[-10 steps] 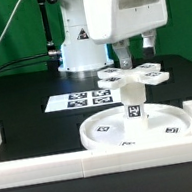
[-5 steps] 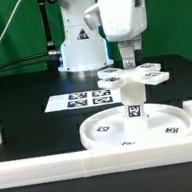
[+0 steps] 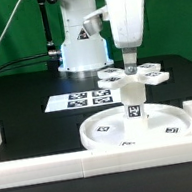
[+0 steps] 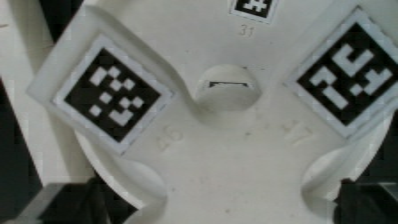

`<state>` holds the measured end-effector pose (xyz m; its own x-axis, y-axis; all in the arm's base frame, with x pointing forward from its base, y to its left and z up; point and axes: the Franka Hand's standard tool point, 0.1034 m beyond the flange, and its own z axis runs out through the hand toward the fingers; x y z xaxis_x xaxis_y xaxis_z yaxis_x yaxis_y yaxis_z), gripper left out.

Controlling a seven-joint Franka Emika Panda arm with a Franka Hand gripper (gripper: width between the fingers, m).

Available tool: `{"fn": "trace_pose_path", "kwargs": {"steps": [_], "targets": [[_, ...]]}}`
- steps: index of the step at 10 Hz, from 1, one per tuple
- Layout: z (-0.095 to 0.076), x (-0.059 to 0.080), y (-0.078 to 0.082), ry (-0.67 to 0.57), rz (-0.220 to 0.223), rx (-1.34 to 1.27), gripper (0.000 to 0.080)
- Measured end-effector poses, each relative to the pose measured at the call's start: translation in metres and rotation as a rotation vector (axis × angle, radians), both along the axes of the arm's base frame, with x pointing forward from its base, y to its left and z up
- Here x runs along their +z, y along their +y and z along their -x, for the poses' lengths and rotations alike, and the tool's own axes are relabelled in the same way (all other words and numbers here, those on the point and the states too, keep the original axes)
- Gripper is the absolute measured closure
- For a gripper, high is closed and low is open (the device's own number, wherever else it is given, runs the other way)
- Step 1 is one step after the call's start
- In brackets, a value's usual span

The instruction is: Assemble round table

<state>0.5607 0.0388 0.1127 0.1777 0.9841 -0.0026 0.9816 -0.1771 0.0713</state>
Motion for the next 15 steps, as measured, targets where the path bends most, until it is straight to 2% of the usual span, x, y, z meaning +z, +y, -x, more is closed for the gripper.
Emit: {"fn": "trace_pose_path", "kwargs": {"steps": [10,12,15], "targets": [[0.003,-0.014,-0.005,0.023,0.005,-0.011,0.015],[0.003,-0.014,-0.01,0.023,0.005,-0.02,0.0359],[0.003,-0.014,-0.011,0.022,0.003,-0.057,0.0359]]}}
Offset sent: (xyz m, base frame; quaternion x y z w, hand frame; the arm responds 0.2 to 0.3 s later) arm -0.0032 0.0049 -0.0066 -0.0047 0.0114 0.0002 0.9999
